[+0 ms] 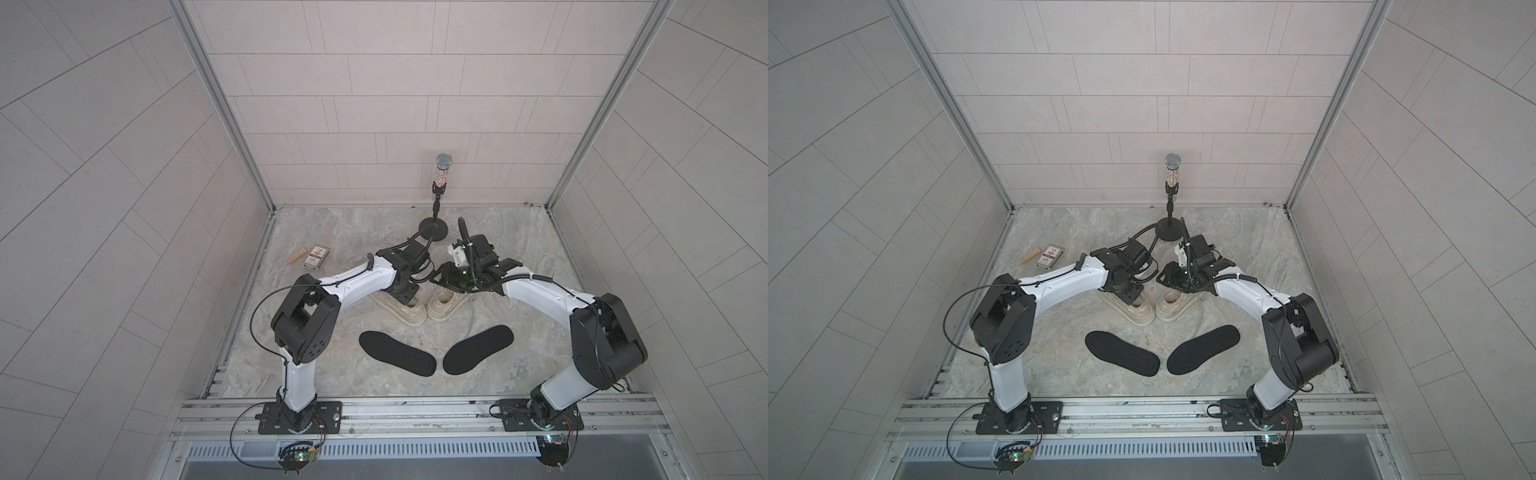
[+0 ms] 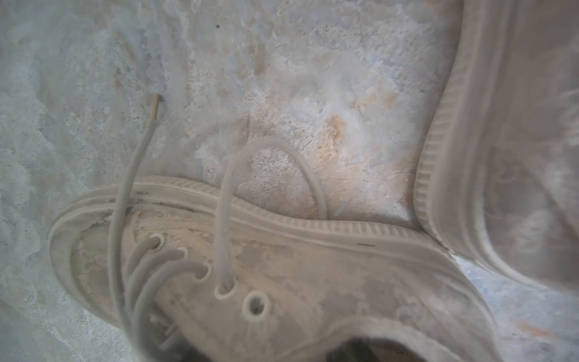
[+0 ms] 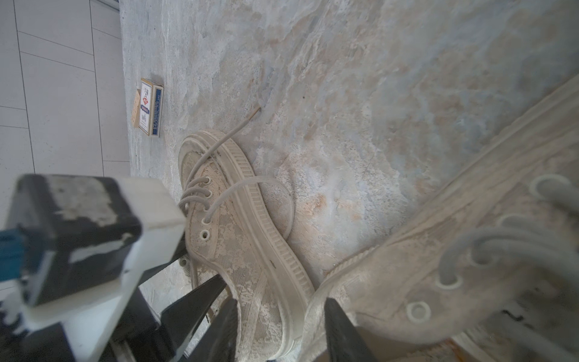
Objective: Insert the insole into the shoe
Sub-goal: Adjust the shoe at the center of the board.
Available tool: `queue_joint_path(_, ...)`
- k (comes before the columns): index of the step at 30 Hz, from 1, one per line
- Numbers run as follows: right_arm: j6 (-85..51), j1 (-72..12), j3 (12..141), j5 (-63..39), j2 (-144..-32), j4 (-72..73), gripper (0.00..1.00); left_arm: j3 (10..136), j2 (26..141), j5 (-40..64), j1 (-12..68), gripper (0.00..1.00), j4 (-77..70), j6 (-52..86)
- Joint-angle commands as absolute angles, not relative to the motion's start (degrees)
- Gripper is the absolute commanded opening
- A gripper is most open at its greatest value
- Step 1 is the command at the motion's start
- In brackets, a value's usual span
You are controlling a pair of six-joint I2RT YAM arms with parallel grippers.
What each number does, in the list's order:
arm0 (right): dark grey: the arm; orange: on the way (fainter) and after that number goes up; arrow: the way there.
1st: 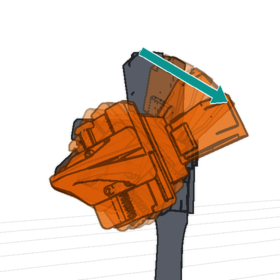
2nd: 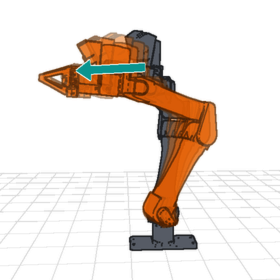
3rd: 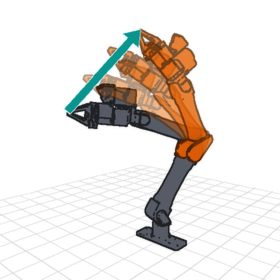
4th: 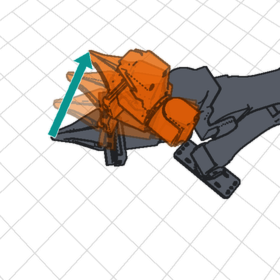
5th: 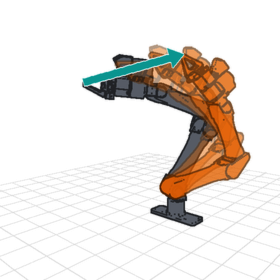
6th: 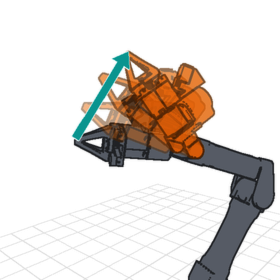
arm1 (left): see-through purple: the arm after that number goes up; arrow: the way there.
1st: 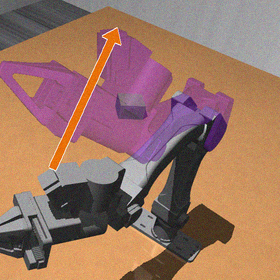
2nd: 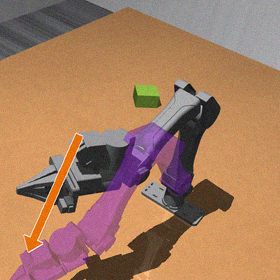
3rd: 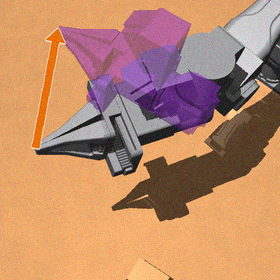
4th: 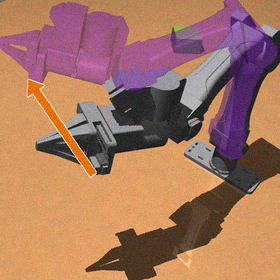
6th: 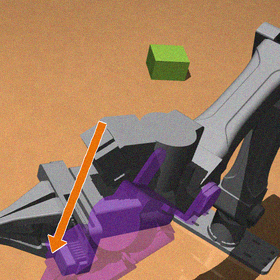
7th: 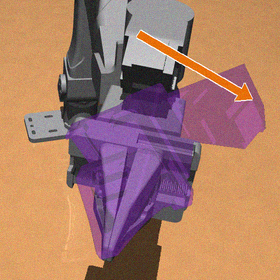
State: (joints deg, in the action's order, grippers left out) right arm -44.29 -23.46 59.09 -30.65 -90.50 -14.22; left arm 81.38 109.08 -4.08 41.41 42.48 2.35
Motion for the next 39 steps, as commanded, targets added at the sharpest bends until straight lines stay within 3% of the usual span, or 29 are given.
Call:
queue_joint_path(1, -45.18, -23.46, 58.82, -30.83, -89.34, -14.66, 0.46, 82.53, 110.16, -7.64, 41.96, 0.58, 45.08, 1.56)
queue_joint_path(4, -45.02, -23.47, 58.46, -30.72, -89.31, -14.98, 0.46, 83.11, 111.53, -9.32, 42.01, 0.61, 45.19, 1.89)
queue_joint_path(6, -44.91, -23.41, 58.12, -30.29, -89.21, -15.70, 0.46, 83.87, 113.16, -12.05, 42.01, 0.56, 46.27, 2.31)
queue_joint_path(14, -43.39, -23.47, 56.95, -29.42, -87.84, -18.45, 0.46, 84.23, 111.69, -11.62, 41.40, 0.00, 46.88, 2.90)
queue_joint_path(17, -41.75, -24.43, 56.78, -28.60, -87.03, -20.04, 0.46, 85.64, 109.77, -7.25, 40.23, 0.00, 47.82, 3.34)
queue_joint_path(27, -41.22, -31.16, 58.62, -22.96, -87.63, -19.35, 0.65, 88.23, 105.47, 10.43, 33.88, 0.00, 50.95, 4.13)
queue_joint_path(39, -36.85, -36.75, 67.24, -16.16, -99.13, -21.34, 0.67, 87.56, 103.87, 20.04, 29.71, 0.00, 49.93, 4.57)
